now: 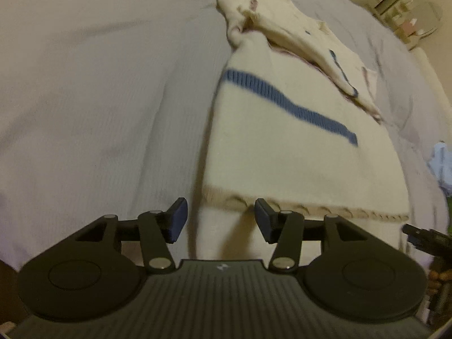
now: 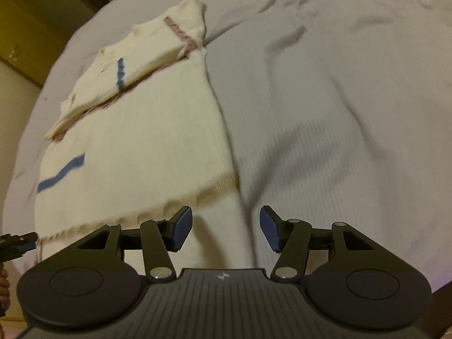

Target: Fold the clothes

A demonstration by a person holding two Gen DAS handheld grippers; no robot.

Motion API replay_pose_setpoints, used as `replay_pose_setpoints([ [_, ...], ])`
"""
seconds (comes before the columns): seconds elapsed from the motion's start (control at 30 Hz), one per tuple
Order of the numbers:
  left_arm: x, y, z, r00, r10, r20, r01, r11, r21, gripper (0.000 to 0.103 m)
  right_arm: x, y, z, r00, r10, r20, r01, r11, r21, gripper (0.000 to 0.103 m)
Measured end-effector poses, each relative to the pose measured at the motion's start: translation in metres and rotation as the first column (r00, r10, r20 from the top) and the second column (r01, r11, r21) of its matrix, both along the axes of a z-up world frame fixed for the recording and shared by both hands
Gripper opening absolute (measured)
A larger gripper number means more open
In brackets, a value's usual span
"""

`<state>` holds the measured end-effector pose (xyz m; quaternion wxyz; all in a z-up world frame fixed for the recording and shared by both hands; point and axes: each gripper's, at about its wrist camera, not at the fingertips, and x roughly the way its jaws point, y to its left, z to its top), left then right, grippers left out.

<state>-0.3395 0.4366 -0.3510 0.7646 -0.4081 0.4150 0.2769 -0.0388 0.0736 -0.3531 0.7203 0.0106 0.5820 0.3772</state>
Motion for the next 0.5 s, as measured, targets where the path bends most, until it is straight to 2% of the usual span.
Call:
replay_pose_setpoints([
  [0.13, -0.014, -0.007, -0.015, 0.993, -0.034, 0.113, 0.034, 0.999, -0.003, 0.061, -0.001, -0.01, -0.018, 1.0, 0.014, -0.016, -0.011, 0.99, 0.142, 0.06],
  [0.23, -0.023, -0.013, -0.023, 0.979, -0.075, 0.188, 0.073, 0.997, 0.019, 0.062, -0.002, -0.014, -0.033, 0.999, 0.031, -0.025, -0.024, 0.967, 0.252, 0.06],
  [0.37, -0.033, -0.024, -0.032, 0.95, -0.144, 0.277, 0.134, 0.989, 0.056, 0.057, -0.007, -0.021, -0.043, 0.997, 0.076, -0.003, -0.071, 0.941, 0.332, 0.059],
  [0.4, -0.036, -0.026, -0.034, 0.942, -0.152, 0.298, 0.14, 0.988, 0.062, 0.053, -0.009, -0.024, -0.045, 0.997, 0.076, -0.002, -0.07, 0.936, 0.346, 0.058],
  [0.47, -0.043, -0.028, -0.037, 0.929, -0.123, 0.35, 0.116, 0.992, 0.041, 0.049, -0.013, -0.029, -0.048, 0.998, 0.066, -0.013, -0.057, 0.928, 0.369, 0.058],
  [0.5, -0.047, -0.029, -0.039, 0.922, -0.098, 0.374, 0.097, 0.995, 0.022, 0.04, -0.016, -0.03, -0.048, 0.998, 0.054, -0.023, -0.041, 0.925, 0.378, 0.058],
])
